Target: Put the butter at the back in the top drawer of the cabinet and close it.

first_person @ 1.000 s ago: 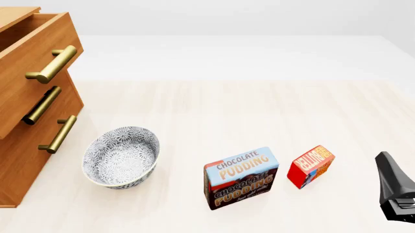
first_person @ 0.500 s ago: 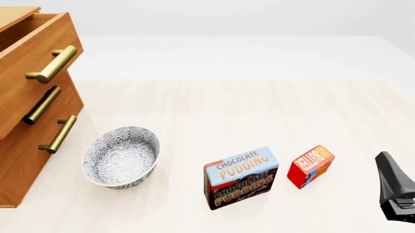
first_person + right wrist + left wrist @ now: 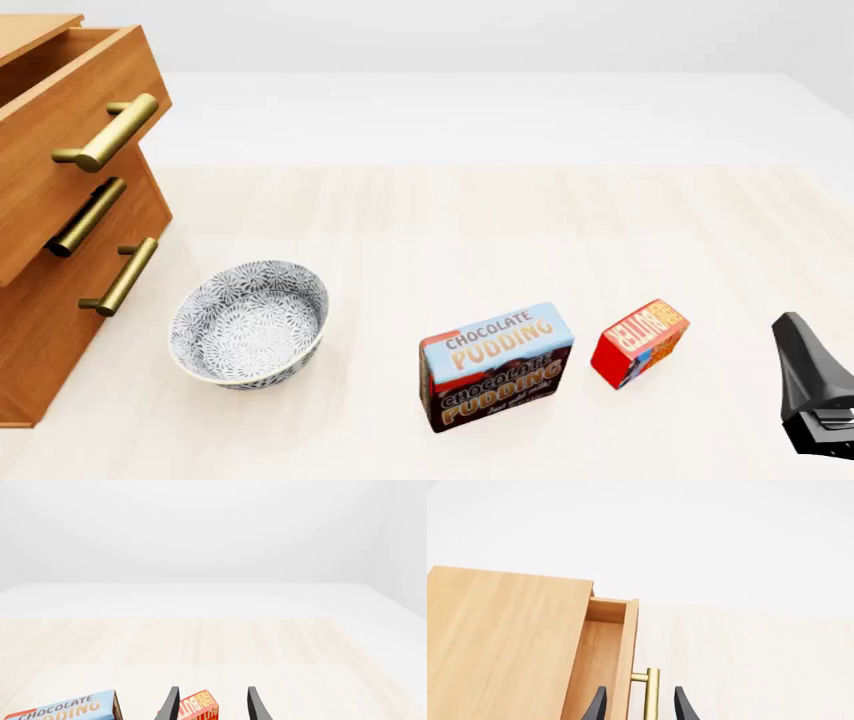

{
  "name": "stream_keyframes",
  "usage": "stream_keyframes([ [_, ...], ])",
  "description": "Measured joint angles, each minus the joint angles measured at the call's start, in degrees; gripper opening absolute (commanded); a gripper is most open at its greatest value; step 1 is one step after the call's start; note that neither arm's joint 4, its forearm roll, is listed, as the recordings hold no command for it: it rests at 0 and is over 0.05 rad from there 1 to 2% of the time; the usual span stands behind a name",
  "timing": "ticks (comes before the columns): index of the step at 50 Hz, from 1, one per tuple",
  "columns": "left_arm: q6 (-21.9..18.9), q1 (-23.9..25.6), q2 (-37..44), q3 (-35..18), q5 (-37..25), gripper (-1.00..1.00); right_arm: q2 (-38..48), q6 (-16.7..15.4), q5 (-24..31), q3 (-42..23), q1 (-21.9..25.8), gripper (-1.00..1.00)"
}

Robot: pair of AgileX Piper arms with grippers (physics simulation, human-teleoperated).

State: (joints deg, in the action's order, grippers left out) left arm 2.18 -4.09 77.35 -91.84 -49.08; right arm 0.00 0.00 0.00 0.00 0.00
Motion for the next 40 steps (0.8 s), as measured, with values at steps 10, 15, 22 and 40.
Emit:
stream_keyframes([
  [10,0.42,-0.06,1.23,0.44,1.14,1.0,0.0,0.0,0.0,0.0,0.0,1.0],
  [15,0.52,-0.08,1.84,0.76,1.65,1.0,0.0,0.0,0.0,0.0,0.0,1.0],
  [22,0.64,-0.12,2.77,1.09,2.32,1.0,0.0,0.0,0.0,0.0,0.0,1.0],
  [40,0.82,-0.73,4.95,2.27,4.23,1.0,0.0,0.0,0.0,0.0,0.0,1.0],
])
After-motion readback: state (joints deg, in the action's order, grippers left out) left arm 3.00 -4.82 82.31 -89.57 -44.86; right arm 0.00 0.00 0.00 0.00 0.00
